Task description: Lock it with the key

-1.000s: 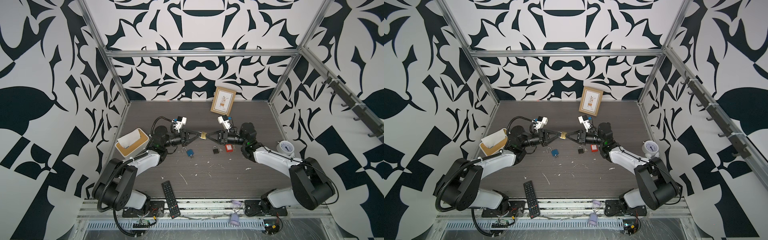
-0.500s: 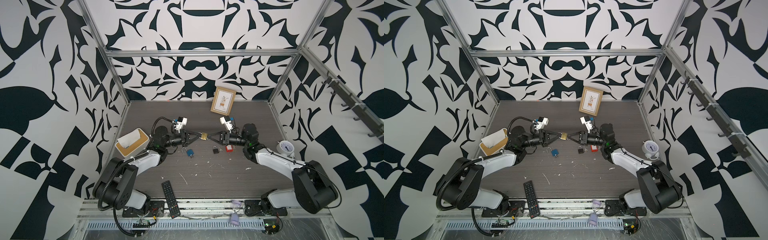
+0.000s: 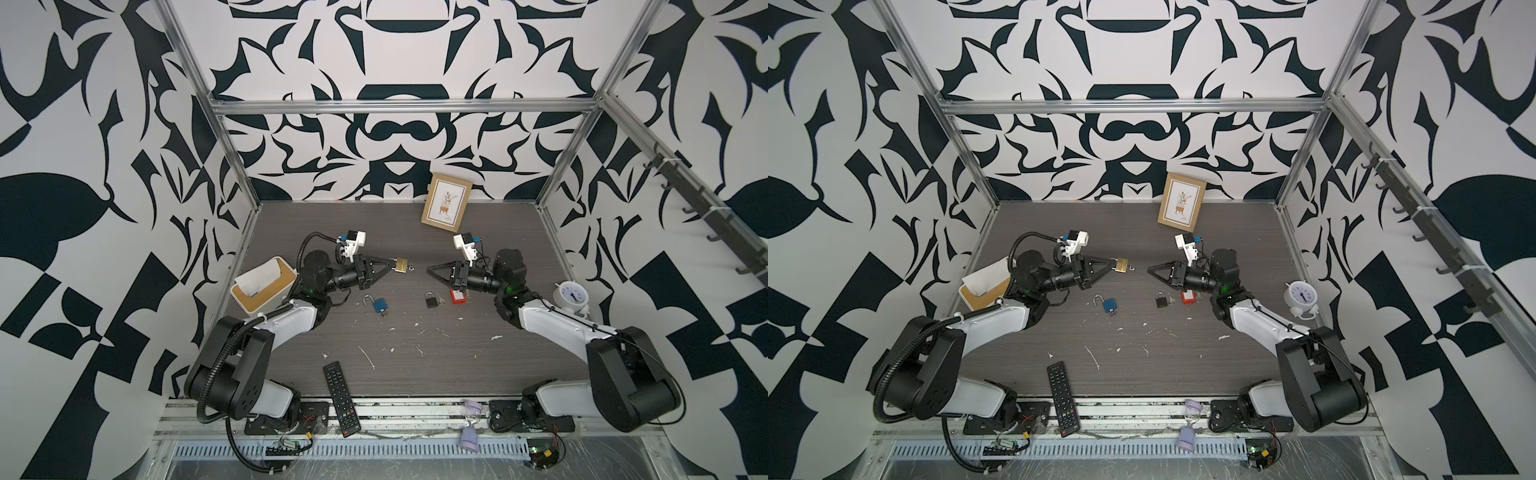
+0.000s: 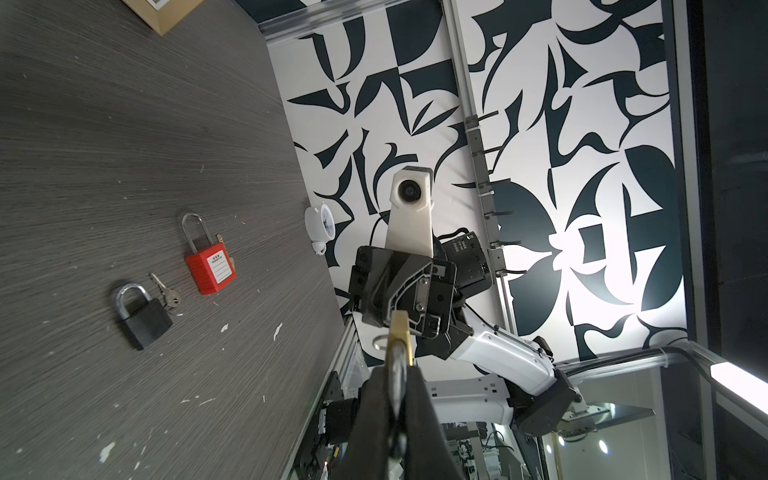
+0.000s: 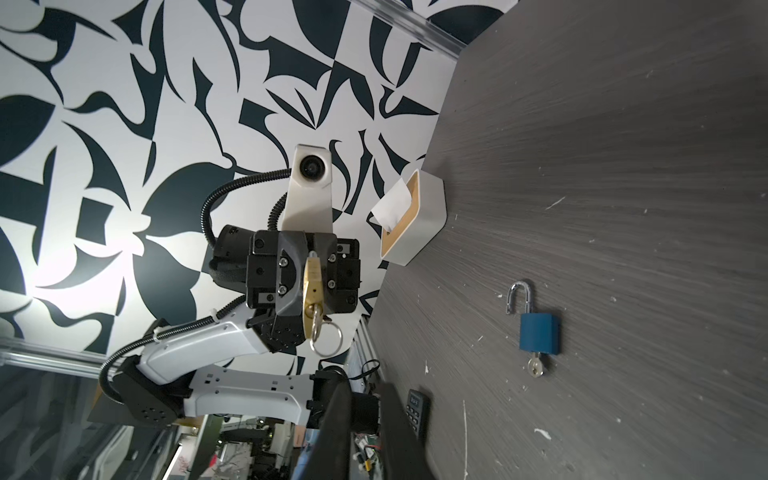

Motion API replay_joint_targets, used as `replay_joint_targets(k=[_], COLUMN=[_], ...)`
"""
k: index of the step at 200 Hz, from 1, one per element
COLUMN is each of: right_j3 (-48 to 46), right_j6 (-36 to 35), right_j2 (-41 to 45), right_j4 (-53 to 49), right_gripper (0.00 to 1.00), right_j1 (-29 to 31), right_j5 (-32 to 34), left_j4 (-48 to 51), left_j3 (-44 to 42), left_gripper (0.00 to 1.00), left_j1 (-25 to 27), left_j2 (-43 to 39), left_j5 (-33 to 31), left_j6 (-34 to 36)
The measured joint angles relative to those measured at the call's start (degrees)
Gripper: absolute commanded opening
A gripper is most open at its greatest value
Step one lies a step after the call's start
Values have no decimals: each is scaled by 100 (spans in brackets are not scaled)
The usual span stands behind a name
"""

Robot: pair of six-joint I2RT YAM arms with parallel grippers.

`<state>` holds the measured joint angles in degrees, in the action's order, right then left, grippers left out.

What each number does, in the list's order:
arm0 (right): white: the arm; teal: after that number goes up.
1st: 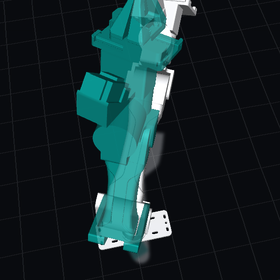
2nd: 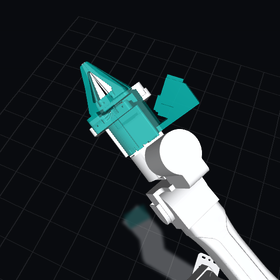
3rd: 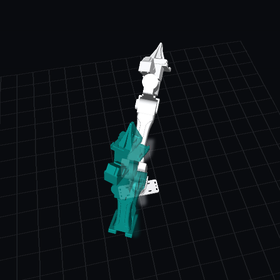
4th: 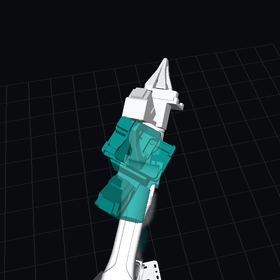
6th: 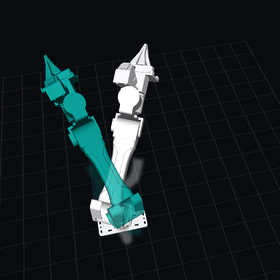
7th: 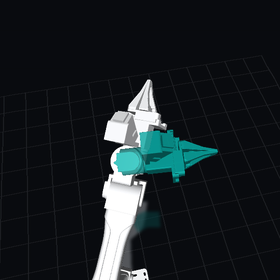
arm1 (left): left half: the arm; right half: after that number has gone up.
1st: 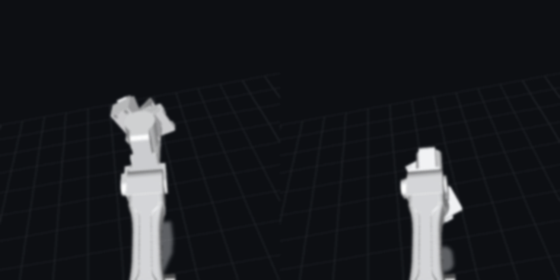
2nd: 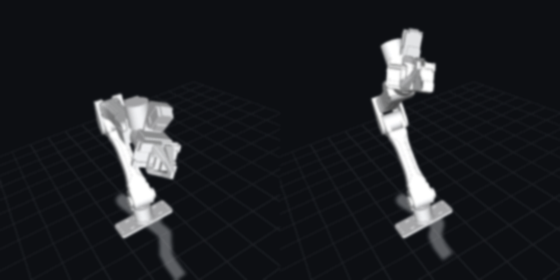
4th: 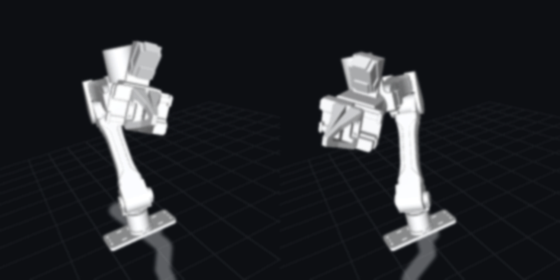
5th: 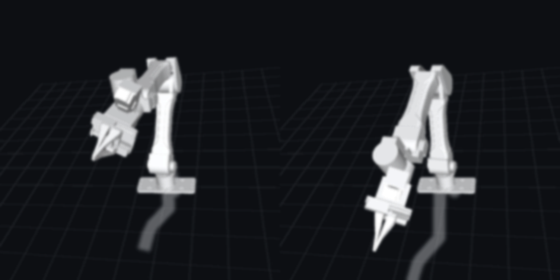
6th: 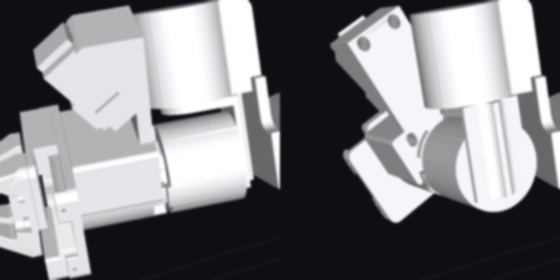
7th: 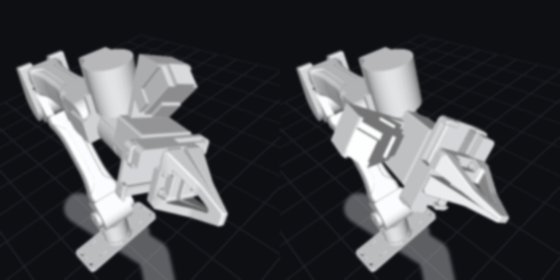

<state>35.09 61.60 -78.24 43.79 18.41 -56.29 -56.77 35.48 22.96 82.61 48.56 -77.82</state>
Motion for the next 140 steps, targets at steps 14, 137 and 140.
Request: replay_joint_targets(k=[14,137,140], right_j3=[4,531,531], right_j6=[138,461,466], right_j2=[-118,-815,-824], right_j4=[286,1147,1150], right_gripper=[31,27,26], right_j1=[35,511,516], right_j5=[-4,-44,-44], left_j4=[0,-131,-131], left_j3=[0,0,0], left_gripper=[0,0,0], left_j1=[4,46,48], left_j2=[0,2,2], left_j5=[13,37,37], left_j6=[0,-39,-39])
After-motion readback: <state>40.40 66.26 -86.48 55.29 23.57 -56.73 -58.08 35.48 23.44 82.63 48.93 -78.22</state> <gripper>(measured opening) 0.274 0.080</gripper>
